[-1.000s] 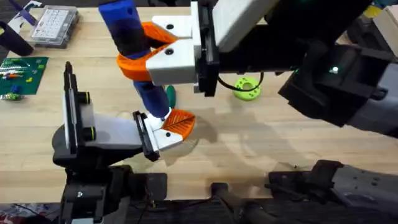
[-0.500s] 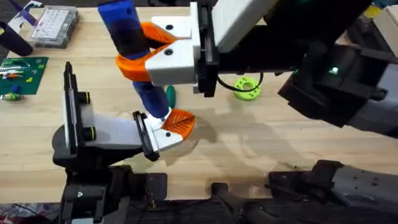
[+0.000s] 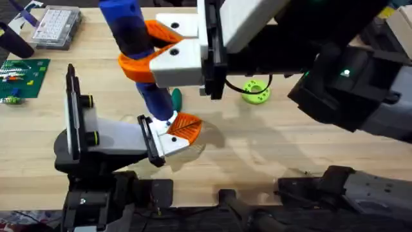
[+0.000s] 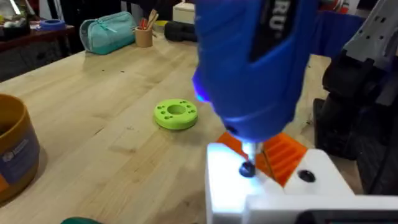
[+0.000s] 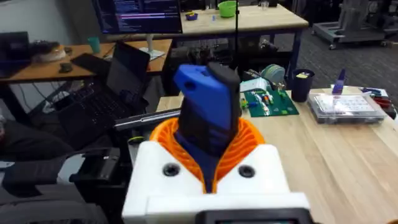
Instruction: Pick up the gripper from the table and insert it into the empty holder that is missing its gripper. Then pick up a screw, insert it into the mounting hole, and use the screwdriver to tighten it. Finally, clean up the table by picking up the vegetable and placing it into the bucket.
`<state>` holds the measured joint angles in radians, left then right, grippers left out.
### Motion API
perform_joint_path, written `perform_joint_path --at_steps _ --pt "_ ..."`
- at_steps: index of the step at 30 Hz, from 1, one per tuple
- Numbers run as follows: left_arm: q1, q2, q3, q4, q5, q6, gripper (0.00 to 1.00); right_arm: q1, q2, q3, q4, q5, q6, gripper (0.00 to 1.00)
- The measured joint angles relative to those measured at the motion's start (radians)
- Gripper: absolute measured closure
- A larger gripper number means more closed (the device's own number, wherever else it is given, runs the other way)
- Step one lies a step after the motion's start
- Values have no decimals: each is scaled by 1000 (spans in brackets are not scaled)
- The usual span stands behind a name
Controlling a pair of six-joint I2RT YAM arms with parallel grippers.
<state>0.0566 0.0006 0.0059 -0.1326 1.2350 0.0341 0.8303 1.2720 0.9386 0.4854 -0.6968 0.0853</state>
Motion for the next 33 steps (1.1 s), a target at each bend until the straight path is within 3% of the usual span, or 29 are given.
perform_joint_path --at_steps 33 --pt "2 0 0 -1 0 -22 985 3 31 0 1 0 -3 956"
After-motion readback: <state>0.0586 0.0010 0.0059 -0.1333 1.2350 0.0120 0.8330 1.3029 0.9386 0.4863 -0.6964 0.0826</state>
